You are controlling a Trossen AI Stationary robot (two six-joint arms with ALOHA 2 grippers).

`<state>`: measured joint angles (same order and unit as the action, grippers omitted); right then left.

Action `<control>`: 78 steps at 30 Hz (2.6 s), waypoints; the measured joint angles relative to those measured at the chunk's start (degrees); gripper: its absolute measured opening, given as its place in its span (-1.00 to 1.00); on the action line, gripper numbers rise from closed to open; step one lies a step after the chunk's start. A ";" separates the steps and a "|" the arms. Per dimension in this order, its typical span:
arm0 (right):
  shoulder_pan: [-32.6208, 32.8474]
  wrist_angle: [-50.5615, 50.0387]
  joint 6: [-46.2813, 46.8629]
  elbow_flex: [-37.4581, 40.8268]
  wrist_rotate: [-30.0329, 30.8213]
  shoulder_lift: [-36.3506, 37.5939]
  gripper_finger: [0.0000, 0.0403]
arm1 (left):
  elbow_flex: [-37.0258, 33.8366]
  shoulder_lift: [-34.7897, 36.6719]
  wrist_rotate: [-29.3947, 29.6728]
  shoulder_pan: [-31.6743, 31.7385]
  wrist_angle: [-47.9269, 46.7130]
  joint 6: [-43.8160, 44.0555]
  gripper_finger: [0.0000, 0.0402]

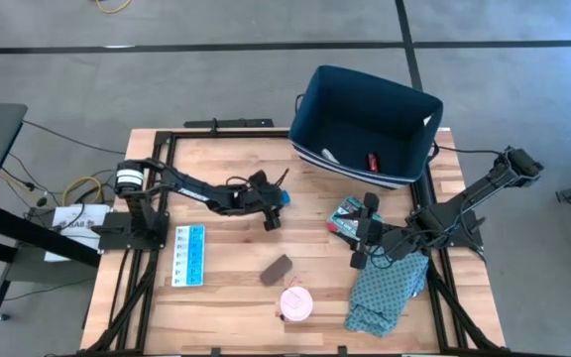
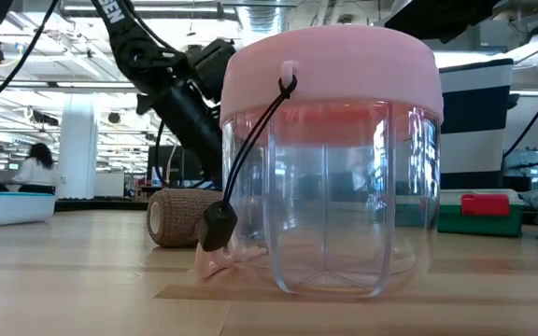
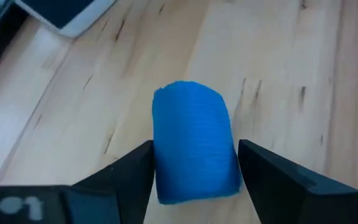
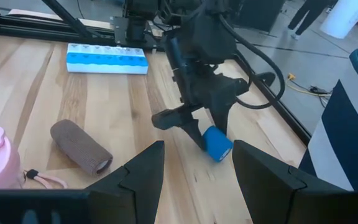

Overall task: Pick & place medical supplies in basket/bin
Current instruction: Put the blue bandage into the white bin

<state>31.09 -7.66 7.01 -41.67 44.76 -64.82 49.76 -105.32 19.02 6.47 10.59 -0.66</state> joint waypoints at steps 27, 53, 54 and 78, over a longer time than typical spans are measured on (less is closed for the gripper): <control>0.00 -0.10 0.06 -0.02 -1.54 -0.24 -0.09 | 0.07 -1.79 -12.81 4.36 4.39 5.94 -0.88; 0.00 -0.22 0.54 -0.02 -2.94 -0.24 -0.09 | 0.07 -1.68 -15.73 4.34 5.58 10.02 -0.18; 0.00 -0.22 0.54 -0.02 -2.94 -0.24 -0.09 | 0.07 -1.68 -15.61 4.34 5.53 10.03 -0.15; 0.02 -2.38 3.21 -0.02 -4.47 -0.24 -0.09 | 0.11 -1.11 -10.08 4.23 5.92 -11.93 0.24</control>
<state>31.11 -10.04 10.22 -41.69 40.29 -65.06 49.87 -106.43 8.94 10.70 16.51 -12.59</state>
